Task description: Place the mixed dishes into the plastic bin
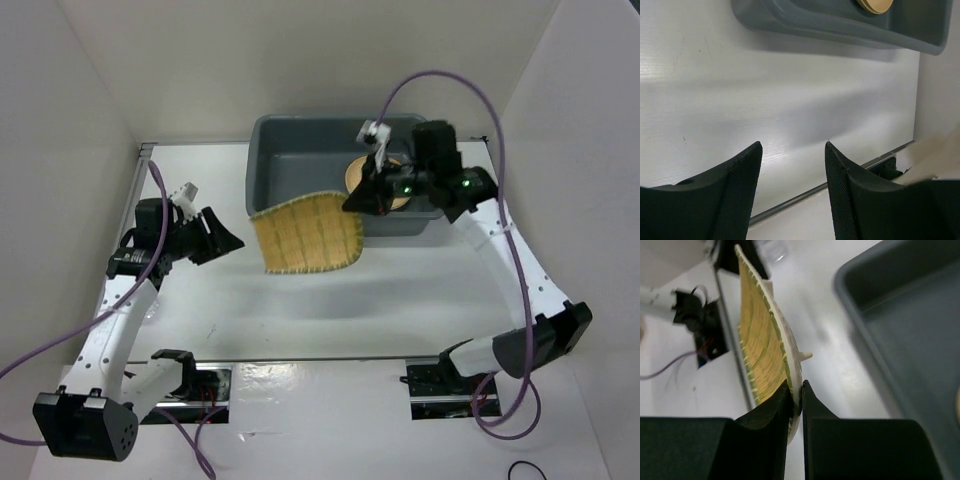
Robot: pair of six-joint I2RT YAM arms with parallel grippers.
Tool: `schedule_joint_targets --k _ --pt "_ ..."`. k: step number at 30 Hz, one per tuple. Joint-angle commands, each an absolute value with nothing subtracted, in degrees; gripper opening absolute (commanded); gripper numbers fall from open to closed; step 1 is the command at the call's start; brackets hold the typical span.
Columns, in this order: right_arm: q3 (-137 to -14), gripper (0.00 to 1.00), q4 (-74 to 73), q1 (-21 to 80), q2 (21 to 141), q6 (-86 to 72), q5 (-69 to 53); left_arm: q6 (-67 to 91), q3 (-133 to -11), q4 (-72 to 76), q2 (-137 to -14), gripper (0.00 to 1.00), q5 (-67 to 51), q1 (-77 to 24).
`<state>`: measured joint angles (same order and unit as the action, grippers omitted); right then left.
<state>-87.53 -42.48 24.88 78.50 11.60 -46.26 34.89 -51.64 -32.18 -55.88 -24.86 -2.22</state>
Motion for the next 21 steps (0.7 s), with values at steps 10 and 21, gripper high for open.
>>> schedule_joint_targets --k 10,21 --pt "-118.65 0.00 -39.75 0.27 108.27 4.23 -52.91 35.77 -50.19 -34.28 -48.87 0.61 -26.46 -0.97" --pt "-126.82 0.00 -39.20 -4.21 125.05 8.52 -41.93 36.29 -49.66 -36.38 -46.67 0.61 -25.93 -0.44"
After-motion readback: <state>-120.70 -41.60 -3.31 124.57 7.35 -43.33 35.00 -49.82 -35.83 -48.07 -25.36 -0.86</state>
